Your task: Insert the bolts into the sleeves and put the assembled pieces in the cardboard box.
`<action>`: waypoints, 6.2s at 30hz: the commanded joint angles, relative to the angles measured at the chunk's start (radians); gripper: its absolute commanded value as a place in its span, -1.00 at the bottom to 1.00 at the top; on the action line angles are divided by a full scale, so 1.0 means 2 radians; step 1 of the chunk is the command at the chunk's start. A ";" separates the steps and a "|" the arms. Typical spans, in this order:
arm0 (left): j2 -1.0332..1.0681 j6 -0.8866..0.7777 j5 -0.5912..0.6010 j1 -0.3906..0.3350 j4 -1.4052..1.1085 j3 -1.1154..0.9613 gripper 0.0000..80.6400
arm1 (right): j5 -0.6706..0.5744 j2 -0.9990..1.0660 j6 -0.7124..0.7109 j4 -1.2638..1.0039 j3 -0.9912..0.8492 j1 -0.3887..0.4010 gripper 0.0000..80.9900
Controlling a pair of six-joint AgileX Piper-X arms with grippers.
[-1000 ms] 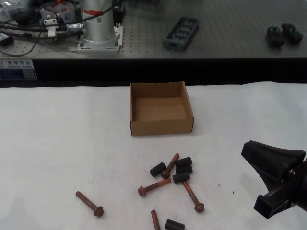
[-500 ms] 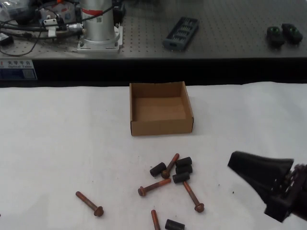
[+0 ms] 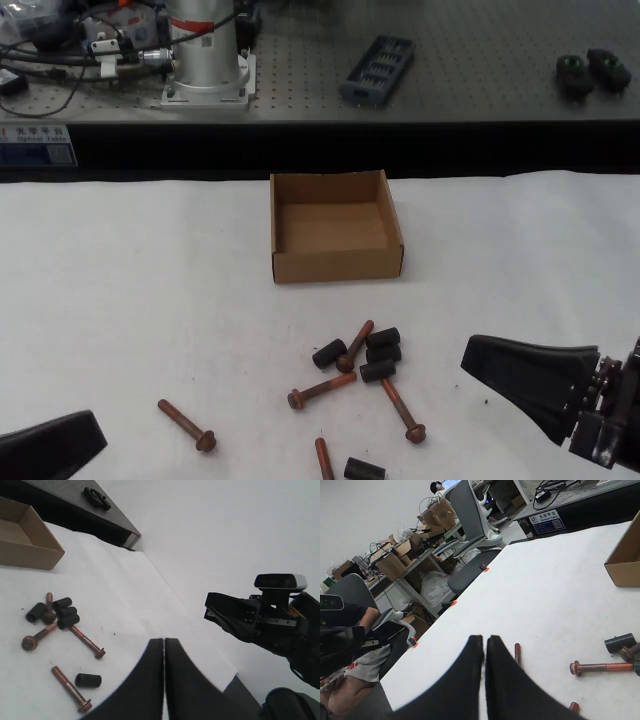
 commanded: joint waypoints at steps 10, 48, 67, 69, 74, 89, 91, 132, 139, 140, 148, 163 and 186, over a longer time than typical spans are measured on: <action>-0.003 0.043 -0.039 0.002 0.031 -0.003 -0.98 | -0.032 0.001 -0.007 -0.013 -0.004 -0.002 -0.89; 0.674 0.854 -0.248 -0.099 0.324 -0.462 -0.98 | 0.029 0.001 -0.258 0.493 -0.205 -0.087 -0.89; 0.759 1.010 -0.333 -0.135 0.322 -0.462 -0.71 | 0.029 0.001 -0.258 0.523 -0.204 -0.087 -0.89; 0.769 1.024 -0.342 -0.135 0.322 -0.462 -0.65 | 0.029 0.001 -0.258 0.523 -0.204 -0.087 -0.89; 0.785 1.049 -0.341 -0.135 0.322 -0.462 -0.65 | 0.029 0.001 -0.258 0.523 -0.204 -0.087 -0.89; 0.786 1.070 -0.320 -0.135 0.348 -0.462 -0.64 | 0.031 0.007 -0.255 0.463 -0.134 -0.087 -0.89; 0.786 1.081 -0.320 -0.135 0.350 -0.462 -0.59 | 0.028 0.007 -0.255 0.464 -0.123 -0.087 -0.89; 0.835 0.962 -0.326 -0.158 0.348 -0.462 -0.64 | 0.028 0.007 -0.255 0.467 -0.118 -0.087 -0.89; 0.835 0.953 -0.334 -0.158 0.361 -0.462 -0.52 | 0.028 0.007 -0.241 0.467 -0.118 -0.087 -0.89; 0.835 0.953 -0.334 -0.158 0.365 -0.462 -0.44 | 0.028 0.007 -0.241 0.467 -0.118 -0.087 -0.89; 0.835 0.953 -0.334 -0.165 0.367 -0.462 -0.28 | 0.028 0.007 -0.241 0.454 -0.118 -0.087 -0.89; 0.835 0.896 -0.355 -0.187 0.363 -0.462 -0.91 | 0.028 0.007 -0.239 0.444 -0.118 -0.087 -0.89; 0.681 0.291 -0.254 -0.186 -0.044 -0.431 -0.99 | -0.004 0.074 -0.360 0.482 -0.191 -0.087 -0.89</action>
